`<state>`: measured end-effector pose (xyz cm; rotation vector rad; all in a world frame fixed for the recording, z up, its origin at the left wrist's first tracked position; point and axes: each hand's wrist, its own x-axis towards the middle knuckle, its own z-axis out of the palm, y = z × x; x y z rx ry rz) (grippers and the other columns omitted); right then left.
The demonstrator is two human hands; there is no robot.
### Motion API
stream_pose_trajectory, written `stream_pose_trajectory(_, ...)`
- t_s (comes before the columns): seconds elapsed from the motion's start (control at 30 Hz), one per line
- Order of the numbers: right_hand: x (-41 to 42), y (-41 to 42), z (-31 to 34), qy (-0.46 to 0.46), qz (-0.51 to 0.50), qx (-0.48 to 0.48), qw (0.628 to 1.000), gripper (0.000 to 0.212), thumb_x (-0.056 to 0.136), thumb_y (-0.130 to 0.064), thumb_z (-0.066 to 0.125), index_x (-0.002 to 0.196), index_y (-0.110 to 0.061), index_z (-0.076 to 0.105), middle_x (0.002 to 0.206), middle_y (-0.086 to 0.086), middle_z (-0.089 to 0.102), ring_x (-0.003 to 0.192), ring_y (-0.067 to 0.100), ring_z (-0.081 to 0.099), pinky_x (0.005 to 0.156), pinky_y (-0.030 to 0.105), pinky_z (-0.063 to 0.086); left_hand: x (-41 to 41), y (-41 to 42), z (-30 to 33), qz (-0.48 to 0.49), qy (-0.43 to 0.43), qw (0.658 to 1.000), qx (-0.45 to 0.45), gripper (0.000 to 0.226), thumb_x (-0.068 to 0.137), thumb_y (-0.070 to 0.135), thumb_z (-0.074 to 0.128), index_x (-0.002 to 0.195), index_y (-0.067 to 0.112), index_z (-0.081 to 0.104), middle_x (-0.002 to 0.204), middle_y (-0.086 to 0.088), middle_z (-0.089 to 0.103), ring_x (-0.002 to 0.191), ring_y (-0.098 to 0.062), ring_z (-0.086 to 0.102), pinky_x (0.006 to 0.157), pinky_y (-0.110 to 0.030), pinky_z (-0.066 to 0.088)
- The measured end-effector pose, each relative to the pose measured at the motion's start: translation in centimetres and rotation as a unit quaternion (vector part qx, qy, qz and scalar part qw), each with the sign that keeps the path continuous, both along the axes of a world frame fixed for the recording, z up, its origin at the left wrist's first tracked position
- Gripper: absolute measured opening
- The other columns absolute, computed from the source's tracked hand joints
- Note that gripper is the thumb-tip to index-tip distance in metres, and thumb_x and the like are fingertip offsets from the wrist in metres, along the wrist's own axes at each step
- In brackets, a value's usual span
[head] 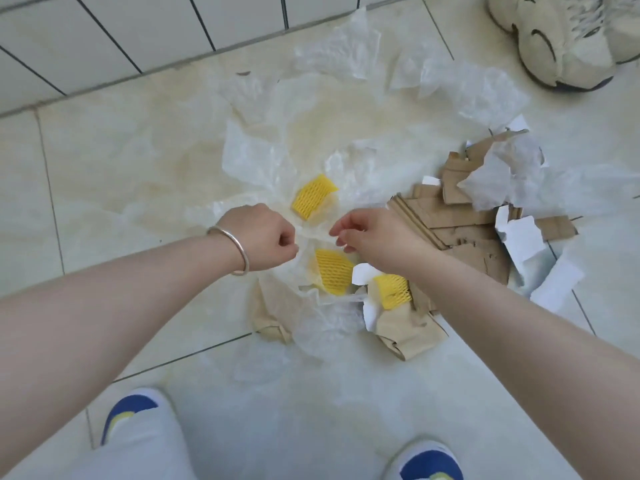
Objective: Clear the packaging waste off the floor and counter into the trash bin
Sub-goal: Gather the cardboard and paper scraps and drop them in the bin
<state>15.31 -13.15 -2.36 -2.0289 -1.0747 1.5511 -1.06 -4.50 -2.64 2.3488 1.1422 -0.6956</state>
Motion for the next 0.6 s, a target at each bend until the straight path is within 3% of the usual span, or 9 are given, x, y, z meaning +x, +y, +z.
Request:
stream_pose_trajectory(0.1,-0.6,-2.2,-1.4,-0.054,0.046,-0.043,0.997,0.025,0.093,-0.008,0.043,0.098,-0.02,0.064,0.096,-0.004,0.06,0.094,0.017,0.061,0.071,0.022,0.046,-3.0,0.4,-1.6,0.08,0.075,0.988,-0.108,0.026,0.079,0.029,0.05,0.063,0.022,0.069,0.074,0.006,0.074,0.076,-0.015,0.069,0.068,-0.025,0.052)
stream_pose_trajectory(0.2,-1.8,-3.4,-2.5,-0.114,0.062,-0.042,0.991,0.03,0.092,-0.004,0.041,0.098,-0.02,0.066,0.094,-0.005,0.059,0.099,0.018,0.059,0.087,0.032,0.048,-4.9,0.0,-3.1,0.151,0.123,0.956,-0.221,0.027,0.084,0.021,0.051,0.088,0.009,0.074,0.089,-0.001,0.076,0.082,-0.015,0.072,0.065,-0.022,0.051)
stream_pose_trajectory(0.27,-3.2,-3.8,-2.9,-0.136,0.071,-0.013,0.988,0.032,0.091,-0.003,0.04,0.099,-0.017,0.068,0.087,-0.007,0.061,0.09,0.016,0.059,0.086,0.032,0.05,-5.8,-0.6,-4.4,0.204,0.119,0.937,-0.259,0.027,0.085,0.021,0.054,0.099,0.005,0.07,0.094,-0.003,0.073,0.093,-0.016,0.071,0.07,-0.027,0.054)
stream_pose_trajectory(0.37,-5.3,-4.1,-3.2,-0.148,0.107,-0.002,0.983,0.033,0.092,-0.009,0.04,0.105,-0.021,0.068,0.094,-0.006,0.066,0.091,0.018,0.064,0.082,0.03,0.051,-6.4,-1.6,-6.4,0.248,0.1,0.93,-0.25,0.031,0.08,0.028,0.06,0.099,0.007,0.072,0.1,-0.006,0.074,0.099,-0.021,0.069,0.085,-0.035,0.057)
stream_pose_trajectory(0.43,-6.6,-4.2,-3.9,-0.168,0.153,-0.021,0.973,0.033,0.093,-0.014,0.04,0.114,-0.024,0.064,0.114,-0.004,0.066,0.104,0.02,0.062,0.086,0.03,0.049,-6.5,-2.4,-7.4,0.272,0.071,0.937,-0.209,0.031,0.08,0.029,0.058,0.097,0.009,0.073,0.101,-0.01,0.074,0.102,-0.025,0.067,0.09,-0.034,0.054)
stream_pose_trajectory(0.5,-7.6,-4.4,-4.8,-0.177,0.207,-0.051,0.961,0.038,0.094,-0.019,0.042,0.129,-0.027,0.053,0.132,-0.004,0.054,0.118,0.019,0.053,0.092,0.03,0.042,-6.2,-3.0,-7.6,0.288,0.05,0.939,-0.182,0.026,0.082,0.026,0.057,0.096,0.009,0.072,0.105,-0.011,0.072,0.105,-0.028,0.063,0.088,-0.029,0.05)
stream_pose_trajectory(0.6,-8.2,-4.4,-5.6,-0.173,0.246,-0.053,0.952,0.049,0.094,-0.02,0.044,0.142,-0.028,0.035,0.146,-0.006,0.036,0.133,0.017,0.037,0.097,0.031,0.039,-5.9,-2.2,-7.2,0.304,0.015,0.94,-0.153,0.014,0.082,0.021,0.056,0.076,0.013,0.066,0.1,-0.017,0.068,0.104,-0.033,0.061,0.079,-0.031,0.047)
